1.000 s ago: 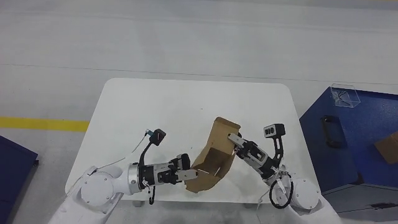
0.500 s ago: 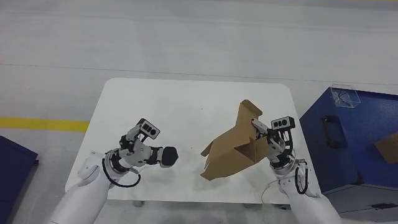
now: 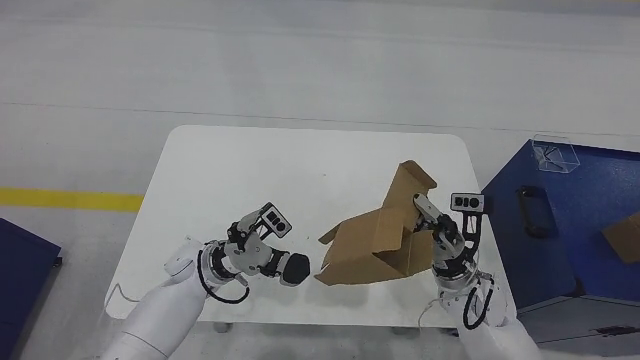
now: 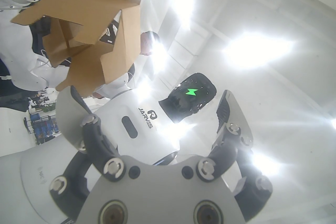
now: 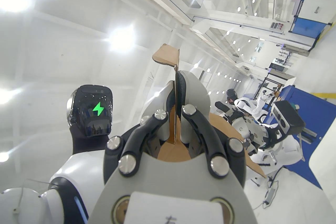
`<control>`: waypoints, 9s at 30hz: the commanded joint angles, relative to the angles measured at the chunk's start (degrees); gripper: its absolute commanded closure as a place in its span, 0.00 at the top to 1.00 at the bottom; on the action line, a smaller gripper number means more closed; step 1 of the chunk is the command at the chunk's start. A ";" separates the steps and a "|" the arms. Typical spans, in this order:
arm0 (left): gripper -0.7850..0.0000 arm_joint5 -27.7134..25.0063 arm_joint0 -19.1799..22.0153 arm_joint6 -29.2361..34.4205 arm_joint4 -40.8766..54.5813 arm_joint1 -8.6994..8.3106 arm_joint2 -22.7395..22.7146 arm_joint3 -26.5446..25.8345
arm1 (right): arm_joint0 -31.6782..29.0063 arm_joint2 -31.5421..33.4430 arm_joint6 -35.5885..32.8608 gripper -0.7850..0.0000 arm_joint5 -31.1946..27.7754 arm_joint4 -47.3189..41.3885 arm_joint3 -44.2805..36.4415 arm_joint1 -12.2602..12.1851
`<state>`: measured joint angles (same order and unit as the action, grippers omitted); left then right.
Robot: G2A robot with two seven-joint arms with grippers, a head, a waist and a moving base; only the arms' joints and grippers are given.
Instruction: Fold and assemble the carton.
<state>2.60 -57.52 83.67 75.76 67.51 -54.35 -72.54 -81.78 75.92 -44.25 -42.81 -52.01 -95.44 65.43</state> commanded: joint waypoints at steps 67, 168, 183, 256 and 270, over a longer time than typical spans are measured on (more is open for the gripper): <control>0.89 -3.80 3.32 3.00 -1.29 7.79 -2.20 9.80 | -1.70 1.89 14.08 0.00 -14.65 22.40 -1.48 3.14; 0.47 -2.42 0.13 3.57 -8.14 10.57 -6.31 6.99 | -1.46 2.35 26.13 0.00 -15.19 40.92 1.32 5.09; 0.34 -2.69 -0.18 3.36 -8.68 10.80 -6.70 6.52 | -1.89 2.66 25.80 0.00 -15.19 40.91 1.29 4.97; 0.00 -11.03 -3.64 0.20 -29.22 6.35 -18.24 -6.23 | -0.82 3.77 -14.00 1.00 37.17 4.28 1.35 1.22; 0.00 -10.95 -2.79 -2.51 -31.19 5.81 -17.81 -5.07 | 0.62 3.67 -11.05 1.00 34.96 7.07 2.07 1.27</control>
<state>-8.32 -60.38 81.26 44.36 73.37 -72.01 -77.69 -81.12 79.19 -55.81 -7.75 -45.55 -93.55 66.77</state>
